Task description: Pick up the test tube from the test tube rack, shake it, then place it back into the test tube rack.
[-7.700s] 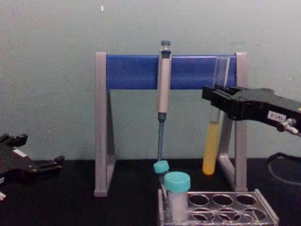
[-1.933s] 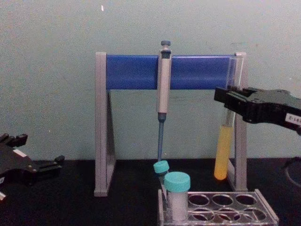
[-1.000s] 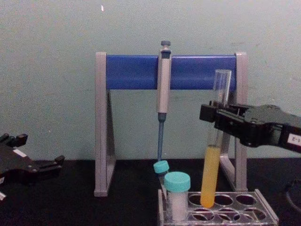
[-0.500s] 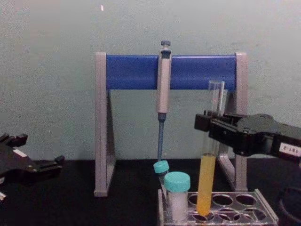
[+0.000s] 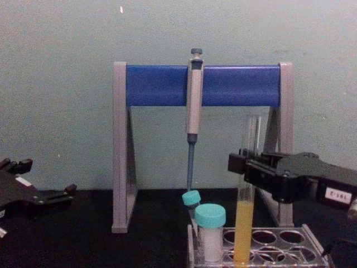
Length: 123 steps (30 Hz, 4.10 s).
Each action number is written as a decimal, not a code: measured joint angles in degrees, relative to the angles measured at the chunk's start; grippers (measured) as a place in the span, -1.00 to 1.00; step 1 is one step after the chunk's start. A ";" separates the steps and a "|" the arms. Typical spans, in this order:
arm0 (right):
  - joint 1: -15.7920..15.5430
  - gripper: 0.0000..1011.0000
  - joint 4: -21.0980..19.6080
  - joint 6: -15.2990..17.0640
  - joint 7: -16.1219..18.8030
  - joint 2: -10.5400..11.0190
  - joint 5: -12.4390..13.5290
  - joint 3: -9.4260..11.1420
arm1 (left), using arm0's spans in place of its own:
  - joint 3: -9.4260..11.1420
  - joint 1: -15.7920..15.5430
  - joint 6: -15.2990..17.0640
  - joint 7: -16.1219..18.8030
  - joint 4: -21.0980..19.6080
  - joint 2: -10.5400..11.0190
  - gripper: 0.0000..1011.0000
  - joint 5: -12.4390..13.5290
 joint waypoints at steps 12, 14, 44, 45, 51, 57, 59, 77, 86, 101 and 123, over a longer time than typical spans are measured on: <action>-0.29 -0.54 1.72 0.05 -0.13 -0.79 -0.41 -0.54 | 0.00 0.00 0.00 0.00 0.00 0.00 0.98 0.00; -0.32 -0.54 2.07 -0.01 -0.16 -0.95 -0.60 -0.62 | 0.00 0.00 0.00 0.00 0.00 0.00 0.98 0.00; -0.44 -0.54 5.15 -1.37 -0.43 -2.57 -2.69 -0.79 | 0.00 0.00 0.00 0.00 0.00 0.00 0.98 0.00; -0.44 -0.54 5.14 -1.36 -0.43 -2.57 -2.69 -0.78 | 0.00 0.00 0.00 0.00 0.00 0.00 0.98 0.00; -0.43 -0.54 5.14 -1.34 -0.43 -2.54 -2.65 -0.78 | 0.00 0.00 0.00 0.00 0.00 0.00 0.98 0.00; -0.43 -0.22 5.17 -1.20 -0.42 -2.50 -2.69 -0.78 | 0.00 0.00 0.00 0.00 0.00 0.00 0.98 0.00; -0.43 -0.07 5.16 -1.18 -0.42 -2.49 -2.67 -0.78 | 0.00 0.00 0.00 0.00 0.00 0.00 0.98 0.00; -0.43 0.96 5.11 -1.17 -0.36 -2.47 -2.54 -0.78 | 0.00 0.00 0.00 0.00 0.00 0.00 0.98 0.00; -0.44 0.98 5.04 -1.18 -0.34 -2.47 -2.54 -0.77 | 0.00 0.00 0.00 0.00 0.00 0.00 0.98 0.00; -5.13 0.98 -4.33 -8.06 -7.22 -2.47 -4.16 6.08 | 0.00 0.00 0.00 0.00 0.00 0.00 0.98 0.00; -10.85 0.98 -1.24 -1.72 -30.52 -9.41 -21.86 12.68 | 0.00 0.00 0.00 0.00 0.00 0.00 0.98 0.00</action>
